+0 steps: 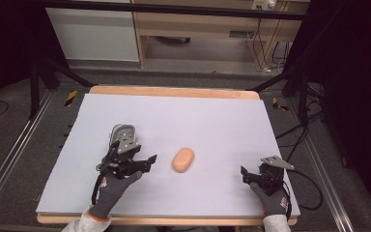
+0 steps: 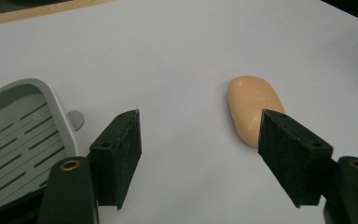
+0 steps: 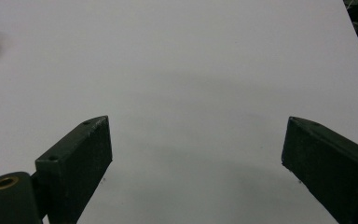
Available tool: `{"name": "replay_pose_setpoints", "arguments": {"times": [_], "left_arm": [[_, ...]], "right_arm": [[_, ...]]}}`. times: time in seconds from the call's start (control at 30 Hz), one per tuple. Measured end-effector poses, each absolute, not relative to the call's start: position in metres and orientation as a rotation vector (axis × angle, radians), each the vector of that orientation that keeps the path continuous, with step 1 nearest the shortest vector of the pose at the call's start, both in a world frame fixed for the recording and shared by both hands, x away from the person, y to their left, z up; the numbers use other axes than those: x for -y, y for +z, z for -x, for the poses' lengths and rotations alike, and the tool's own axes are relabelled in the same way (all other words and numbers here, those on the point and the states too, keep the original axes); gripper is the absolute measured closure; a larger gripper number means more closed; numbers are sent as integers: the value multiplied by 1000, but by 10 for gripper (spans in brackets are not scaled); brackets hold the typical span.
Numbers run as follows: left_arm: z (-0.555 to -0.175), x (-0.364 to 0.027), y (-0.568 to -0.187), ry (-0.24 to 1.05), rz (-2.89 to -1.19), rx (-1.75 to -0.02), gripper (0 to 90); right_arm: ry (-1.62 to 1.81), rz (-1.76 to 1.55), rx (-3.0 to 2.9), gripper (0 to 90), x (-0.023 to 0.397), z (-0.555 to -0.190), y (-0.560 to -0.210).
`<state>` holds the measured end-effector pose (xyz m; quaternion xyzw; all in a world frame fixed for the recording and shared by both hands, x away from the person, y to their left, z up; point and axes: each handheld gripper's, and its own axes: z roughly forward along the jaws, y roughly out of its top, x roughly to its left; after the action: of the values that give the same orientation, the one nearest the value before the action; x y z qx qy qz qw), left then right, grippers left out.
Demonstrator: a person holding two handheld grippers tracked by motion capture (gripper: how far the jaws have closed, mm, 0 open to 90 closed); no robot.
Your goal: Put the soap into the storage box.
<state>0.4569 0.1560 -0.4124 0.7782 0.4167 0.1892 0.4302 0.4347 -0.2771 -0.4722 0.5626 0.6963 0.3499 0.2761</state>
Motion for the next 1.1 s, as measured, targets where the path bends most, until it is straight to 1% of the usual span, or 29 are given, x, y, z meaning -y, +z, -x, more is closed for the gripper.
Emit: {"name": "replay_pose_setpoints", "arguments": {"times": [0.67,1.1], "left_arm": [[-473,-112,-409,471,-2019,-986,292],[-483,-97,-413,445,-2060,-980,287]], "right_arm": [[938,-1513,-1879,83,276,-435,-473],[939,-1519,-1885,83,274,-436,-473]]}}
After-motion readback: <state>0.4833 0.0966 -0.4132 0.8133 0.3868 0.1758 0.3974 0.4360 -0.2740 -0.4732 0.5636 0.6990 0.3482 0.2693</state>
